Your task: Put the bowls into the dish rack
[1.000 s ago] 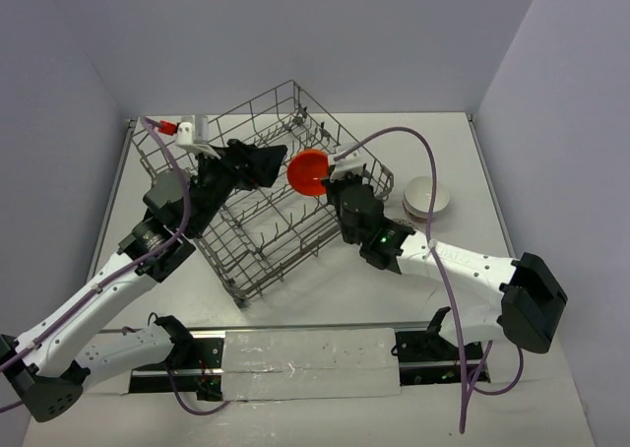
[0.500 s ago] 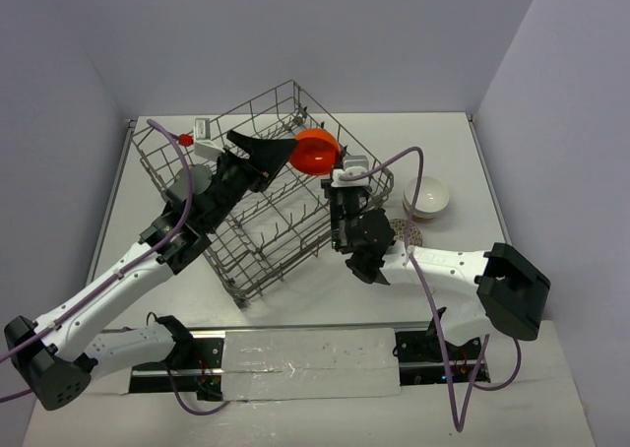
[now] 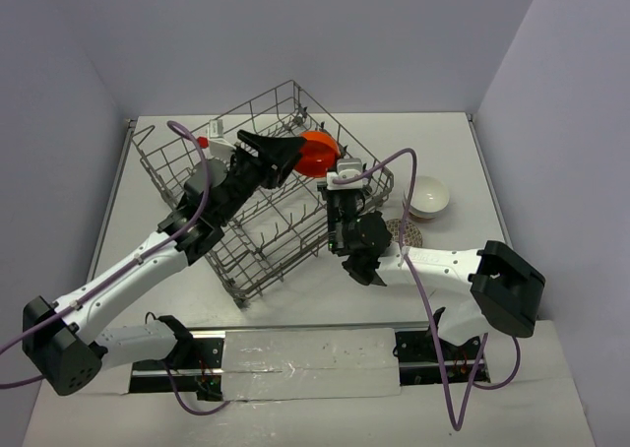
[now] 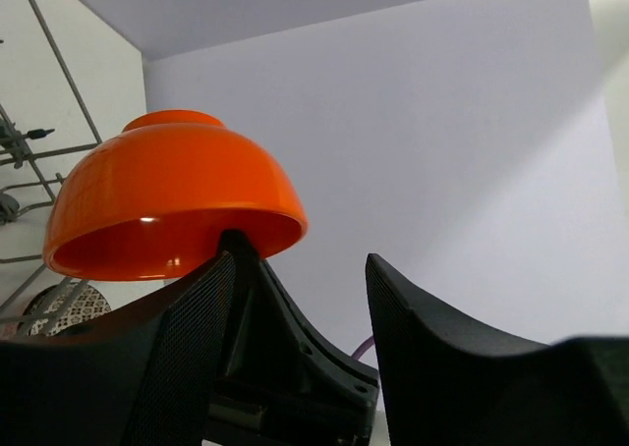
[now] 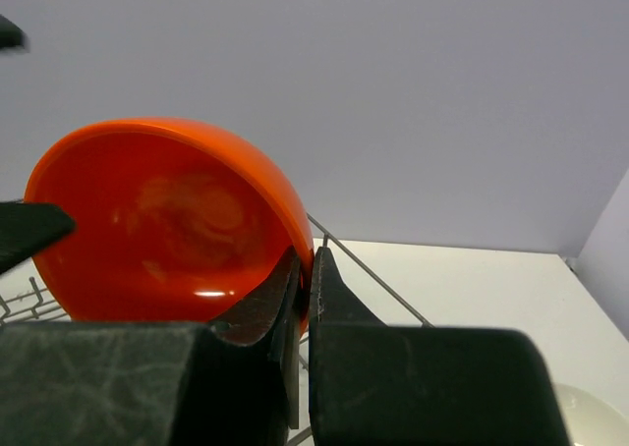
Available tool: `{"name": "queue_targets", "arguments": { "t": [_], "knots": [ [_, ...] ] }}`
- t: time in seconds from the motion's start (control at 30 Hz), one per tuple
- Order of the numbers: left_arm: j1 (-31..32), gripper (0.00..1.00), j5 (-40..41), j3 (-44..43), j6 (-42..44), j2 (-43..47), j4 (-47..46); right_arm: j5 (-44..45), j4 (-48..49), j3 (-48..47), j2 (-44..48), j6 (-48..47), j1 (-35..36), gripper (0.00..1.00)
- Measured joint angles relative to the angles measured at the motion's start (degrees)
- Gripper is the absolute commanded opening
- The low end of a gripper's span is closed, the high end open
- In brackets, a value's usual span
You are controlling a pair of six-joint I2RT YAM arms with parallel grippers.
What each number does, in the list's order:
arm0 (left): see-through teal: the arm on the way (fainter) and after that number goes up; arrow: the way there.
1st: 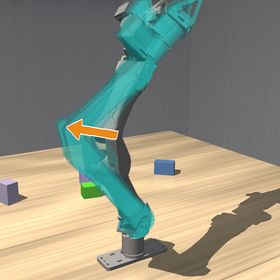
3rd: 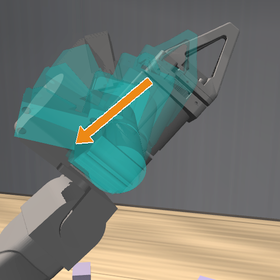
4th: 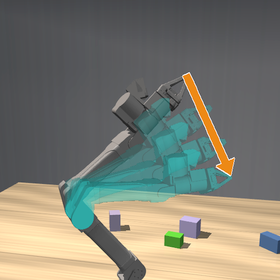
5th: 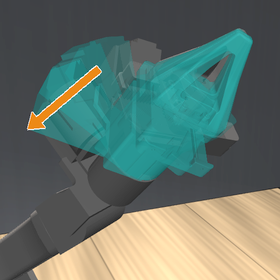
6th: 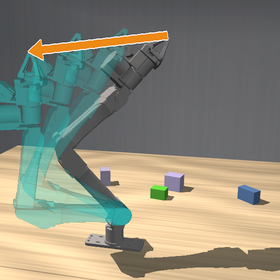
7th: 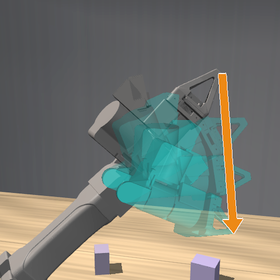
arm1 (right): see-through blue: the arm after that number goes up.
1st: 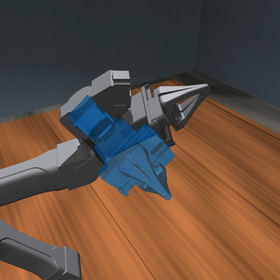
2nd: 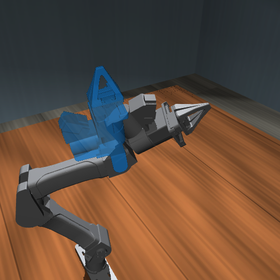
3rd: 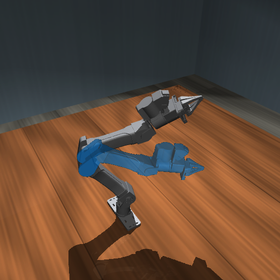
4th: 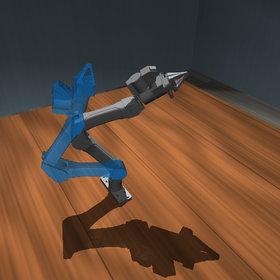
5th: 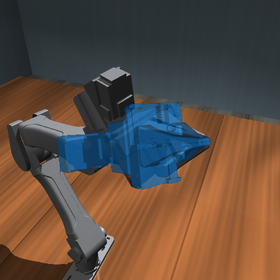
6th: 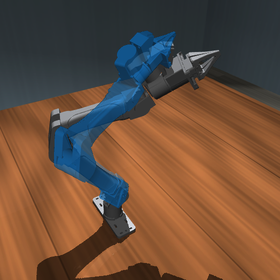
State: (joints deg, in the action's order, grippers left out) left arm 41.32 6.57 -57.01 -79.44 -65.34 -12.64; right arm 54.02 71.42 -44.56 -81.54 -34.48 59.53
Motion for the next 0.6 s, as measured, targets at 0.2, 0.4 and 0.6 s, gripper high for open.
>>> {"name": "queue_targets", "arguments": {
  "t": [0.2,0.4,0.6],
  "knots": [
    [-0.3,0.57,-0.9,0.0,-2.6,-2.5,0.0,0.0,0.2,0.0,0.0,-1.3,0.6,0.0],
    [-0.3,0.55,-0.2,0.0,-3.3,-3.0,-0.6,0.4,0.3,0.0,0.0,-2.5,1.2,0.0],
    [-0.3,0.49,1.4,0.0,-4.1,-3.1,-1.3,0.7,0.6,0.0,-0.5,-3.7,1.6,0.0]
  ]
}}
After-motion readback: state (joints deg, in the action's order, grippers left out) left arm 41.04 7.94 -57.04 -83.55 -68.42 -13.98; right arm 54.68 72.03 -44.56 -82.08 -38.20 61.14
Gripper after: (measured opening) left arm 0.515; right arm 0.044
